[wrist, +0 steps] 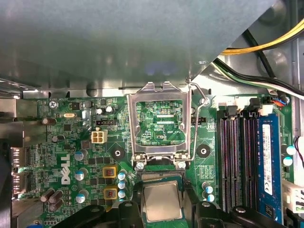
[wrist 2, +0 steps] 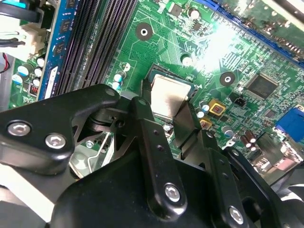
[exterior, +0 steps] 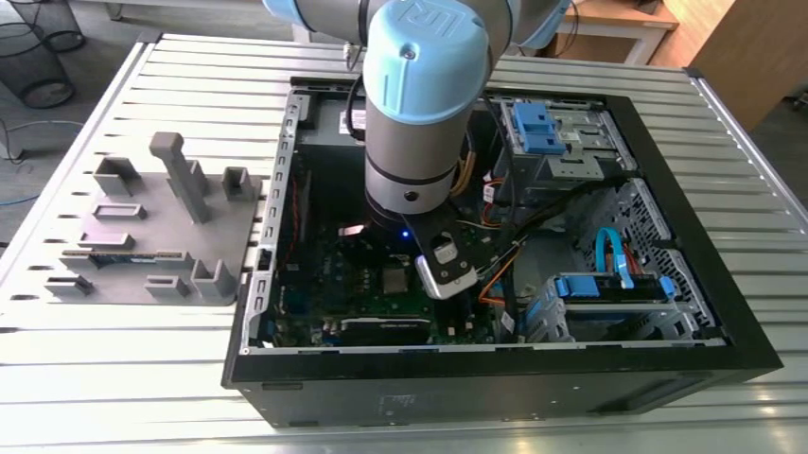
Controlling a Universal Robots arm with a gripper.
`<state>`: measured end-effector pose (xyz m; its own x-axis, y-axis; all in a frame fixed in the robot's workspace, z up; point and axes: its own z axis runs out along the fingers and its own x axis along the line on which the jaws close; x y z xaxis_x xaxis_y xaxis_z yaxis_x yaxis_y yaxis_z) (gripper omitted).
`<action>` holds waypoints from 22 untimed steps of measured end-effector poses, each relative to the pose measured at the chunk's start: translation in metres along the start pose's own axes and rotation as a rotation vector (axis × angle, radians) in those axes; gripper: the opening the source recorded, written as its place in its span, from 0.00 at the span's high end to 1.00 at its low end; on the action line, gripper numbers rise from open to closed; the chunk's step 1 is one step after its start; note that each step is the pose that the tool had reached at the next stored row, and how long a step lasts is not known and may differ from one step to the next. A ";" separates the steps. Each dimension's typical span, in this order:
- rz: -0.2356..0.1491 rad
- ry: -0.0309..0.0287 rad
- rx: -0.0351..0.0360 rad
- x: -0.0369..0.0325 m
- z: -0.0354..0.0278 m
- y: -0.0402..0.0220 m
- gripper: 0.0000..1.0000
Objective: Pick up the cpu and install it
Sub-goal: 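Place the cpu into insertion slot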
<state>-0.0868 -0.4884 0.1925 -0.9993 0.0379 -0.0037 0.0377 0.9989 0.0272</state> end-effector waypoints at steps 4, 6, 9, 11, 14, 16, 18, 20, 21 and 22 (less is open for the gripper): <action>-0.001 -0.0001 -0.0006 0.0000 -0.0007 0.0000 0.56; -0.006 0.0004 -0.0034 0.0001 -0.0018 0.0001 0.56; -0.009 0.0003 -0.0050 0.0000 -0.0024 0.0001 0.56; -0.009 0.0003 -0.0050 0.0000 -0.0025 0.0001 0.56; -0.016 0.0005 -0.0047 0.0000 -0.0027 0.0000 0.56; -0.031 0.0007 -0.0046 0.0000 -0.0027 -0.0003 0.56; -0.043 0.0010 -0.0042 0.0000 -0.0026 -0.0008 0.56; -0.050 0.0012 -0.0027 0.0000 -0.0027 -0.0021 0.56; -0.053 0.0013 -0.0020 0.0001 -0.0027 -0.0027 0.56; -0.056 0.0013 -0.0015 0.0002 -0.0027 -0.0033 0.56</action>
<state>-0.0871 -0.4917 0.1952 -0.9998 -0.0178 -0.0040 -0.0179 0.9994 0.0286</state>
